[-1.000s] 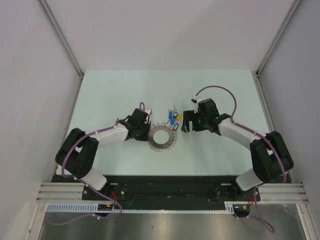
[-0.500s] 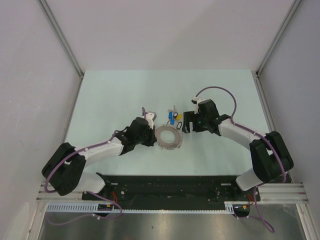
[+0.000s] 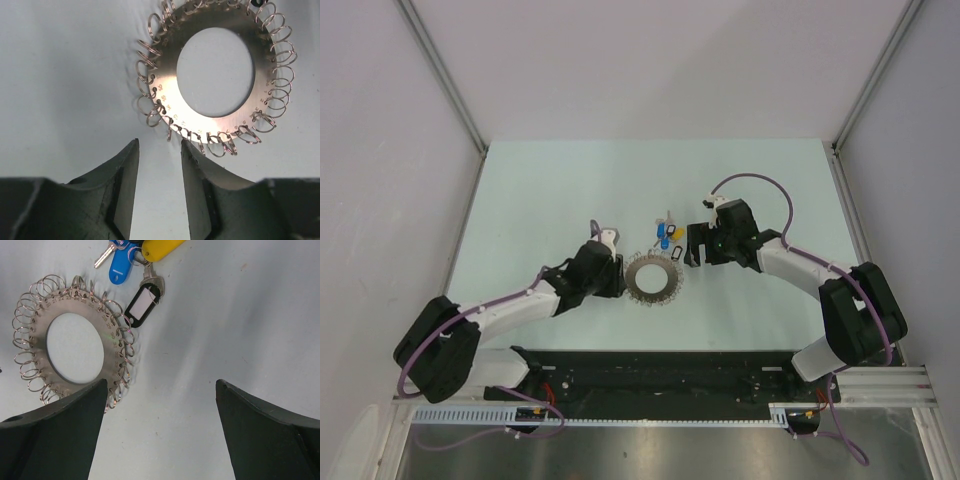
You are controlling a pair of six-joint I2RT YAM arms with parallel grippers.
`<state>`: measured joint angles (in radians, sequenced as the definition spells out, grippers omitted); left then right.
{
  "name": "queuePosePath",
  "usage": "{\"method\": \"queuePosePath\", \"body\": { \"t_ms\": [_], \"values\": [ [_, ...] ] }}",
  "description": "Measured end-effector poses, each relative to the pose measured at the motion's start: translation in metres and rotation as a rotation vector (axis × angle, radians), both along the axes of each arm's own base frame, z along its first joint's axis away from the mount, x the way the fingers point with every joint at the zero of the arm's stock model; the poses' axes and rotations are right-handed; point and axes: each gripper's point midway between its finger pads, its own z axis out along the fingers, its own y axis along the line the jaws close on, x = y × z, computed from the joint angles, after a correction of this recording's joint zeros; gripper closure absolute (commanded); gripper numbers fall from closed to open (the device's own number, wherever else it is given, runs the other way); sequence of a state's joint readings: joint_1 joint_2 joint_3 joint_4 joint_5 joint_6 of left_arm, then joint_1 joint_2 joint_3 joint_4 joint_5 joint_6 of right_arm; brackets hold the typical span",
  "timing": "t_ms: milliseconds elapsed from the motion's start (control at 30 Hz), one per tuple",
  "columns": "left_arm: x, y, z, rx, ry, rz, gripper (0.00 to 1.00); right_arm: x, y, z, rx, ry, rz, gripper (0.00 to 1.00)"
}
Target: Put the keys on the keyring
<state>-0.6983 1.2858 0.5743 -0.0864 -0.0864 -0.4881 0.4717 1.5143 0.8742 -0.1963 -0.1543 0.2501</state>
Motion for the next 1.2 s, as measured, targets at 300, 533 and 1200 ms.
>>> {"method": "queuePosePath", "body": {
  "t_ms": [300,533,1200],
  "values": [
    [0.013,-0.003,0.018,0.063,0.015,0.003,0.64,0.000,0.000,0.000,0.000,0.000,0.001,0.07],
    [0.002,-0.005,0.001,0.103,0.089,-0.027,0.71,-0.001,0.000,0.000,-0.001,-0.001,0.001,0.08],
    [-0.007,-0.018,-0.019,0.080,0.145,-0.015,0.78,0.001,0.000,0.001,-0.001,-0.010,0.007,0.08]
  ]
}}
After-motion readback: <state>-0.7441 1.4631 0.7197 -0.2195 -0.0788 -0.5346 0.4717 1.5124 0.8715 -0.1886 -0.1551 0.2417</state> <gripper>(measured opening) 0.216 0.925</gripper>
